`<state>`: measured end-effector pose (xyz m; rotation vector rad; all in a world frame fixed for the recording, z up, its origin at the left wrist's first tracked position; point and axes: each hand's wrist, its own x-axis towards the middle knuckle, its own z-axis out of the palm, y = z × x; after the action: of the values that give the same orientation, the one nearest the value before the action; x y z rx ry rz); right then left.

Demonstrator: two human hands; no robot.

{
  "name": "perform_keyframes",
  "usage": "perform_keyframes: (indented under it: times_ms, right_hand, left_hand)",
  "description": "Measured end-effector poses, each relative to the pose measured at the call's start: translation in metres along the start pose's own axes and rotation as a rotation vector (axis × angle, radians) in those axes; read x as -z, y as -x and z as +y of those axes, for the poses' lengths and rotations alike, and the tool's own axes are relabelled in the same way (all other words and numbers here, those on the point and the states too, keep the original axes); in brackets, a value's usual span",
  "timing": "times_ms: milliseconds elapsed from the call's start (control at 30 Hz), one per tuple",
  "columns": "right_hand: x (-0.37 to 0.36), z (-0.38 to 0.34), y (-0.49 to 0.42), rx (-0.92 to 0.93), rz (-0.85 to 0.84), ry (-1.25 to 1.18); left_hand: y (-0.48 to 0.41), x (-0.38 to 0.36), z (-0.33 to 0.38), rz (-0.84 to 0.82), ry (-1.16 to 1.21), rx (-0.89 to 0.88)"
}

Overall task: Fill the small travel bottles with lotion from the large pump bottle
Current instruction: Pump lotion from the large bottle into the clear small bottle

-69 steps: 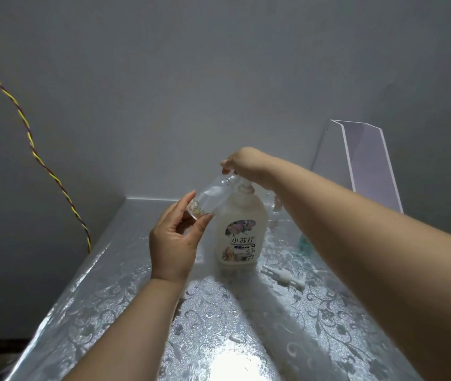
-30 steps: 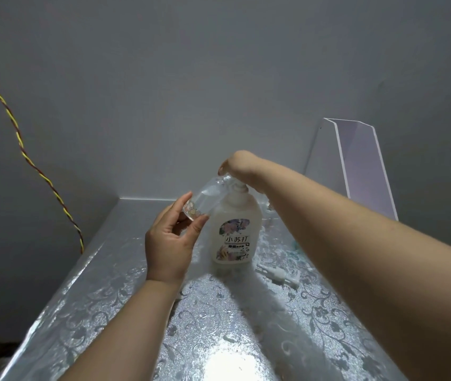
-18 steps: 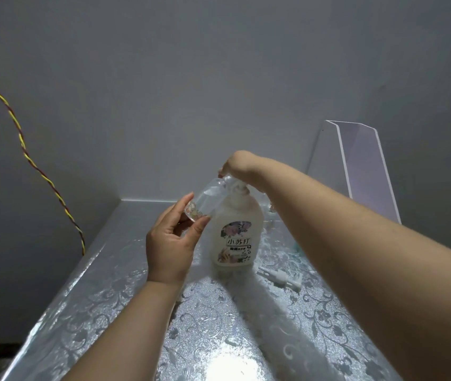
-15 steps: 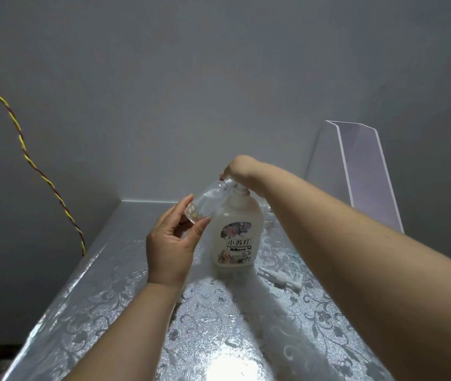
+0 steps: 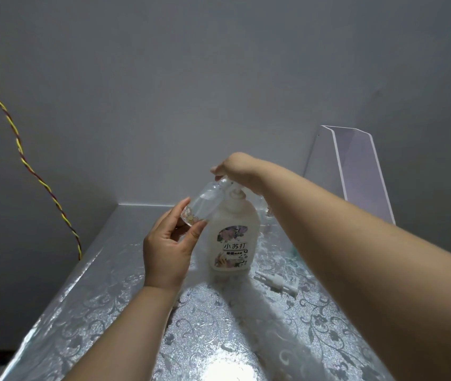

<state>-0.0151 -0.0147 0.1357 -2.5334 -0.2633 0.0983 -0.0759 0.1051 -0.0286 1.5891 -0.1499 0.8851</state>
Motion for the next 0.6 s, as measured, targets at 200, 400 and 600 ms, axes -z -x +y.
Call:
perform_keyframes:
  times_ms: [200,400,600]
  right_hand:
    - [-0.011,0.006,-0.010,-0.060,-0.008,-0.008]
    - [-0.010,0.005,-0.008,-0.039,-0.015,0.038]
    - [0.005,-0.001,0.002,0.017,-0.011,0.049]
  left_hand:
    - [0.001,0.000,-0.005,-0.006,-0.009,0.013]
    - [0.001,-0.002,-0.003,-0.012,-0.009,0.013]
    - [0.000,0.001,-0.004,-0.006,-0.019,0.005]
